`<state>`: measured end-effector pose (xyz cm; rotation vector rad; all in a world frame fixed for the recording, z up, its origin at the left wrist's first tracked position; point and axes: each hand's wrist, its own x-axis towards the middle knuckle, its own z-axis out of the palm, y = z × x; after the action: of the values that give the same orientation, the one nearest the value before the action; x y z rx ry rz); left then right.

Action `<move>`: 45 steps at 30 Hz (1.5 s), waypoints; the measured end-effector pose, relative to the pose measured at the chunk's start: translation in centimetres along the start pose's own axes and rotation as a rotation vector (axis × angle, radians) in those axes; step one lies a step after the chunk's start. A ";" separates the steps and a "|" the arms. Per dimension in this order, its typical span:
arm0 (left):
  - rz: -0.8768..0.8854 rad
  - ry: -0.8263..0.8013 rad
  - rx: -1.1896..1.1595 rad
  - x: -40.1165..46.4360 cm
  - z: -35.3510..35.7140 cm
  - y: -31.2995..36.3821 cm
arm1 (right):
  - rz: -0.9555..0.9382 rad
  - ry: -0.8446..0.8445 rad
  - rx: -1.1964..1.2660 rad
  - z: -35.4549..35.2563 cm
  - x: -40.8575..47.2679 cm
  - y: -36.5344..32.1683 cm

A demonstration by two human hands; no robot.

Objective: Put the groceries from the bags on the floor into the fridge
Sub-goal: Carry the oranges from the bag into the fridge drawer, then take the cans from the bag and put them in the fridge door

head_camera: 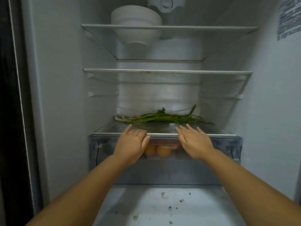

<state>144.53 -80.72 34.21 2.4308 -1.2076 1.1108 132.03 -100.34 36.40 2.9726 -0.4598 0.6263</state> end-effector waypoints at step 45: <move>-1.406 -0.224 0.133 -75.6 -50.7 9.7 | -1.392 -0.185 0.397 -4.8 -54.1 -50.4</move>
<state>81.20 -17.48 14.70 2.5638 0.6455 0.4342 98.32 -36.82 18.62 2.6928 1.7247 0.2422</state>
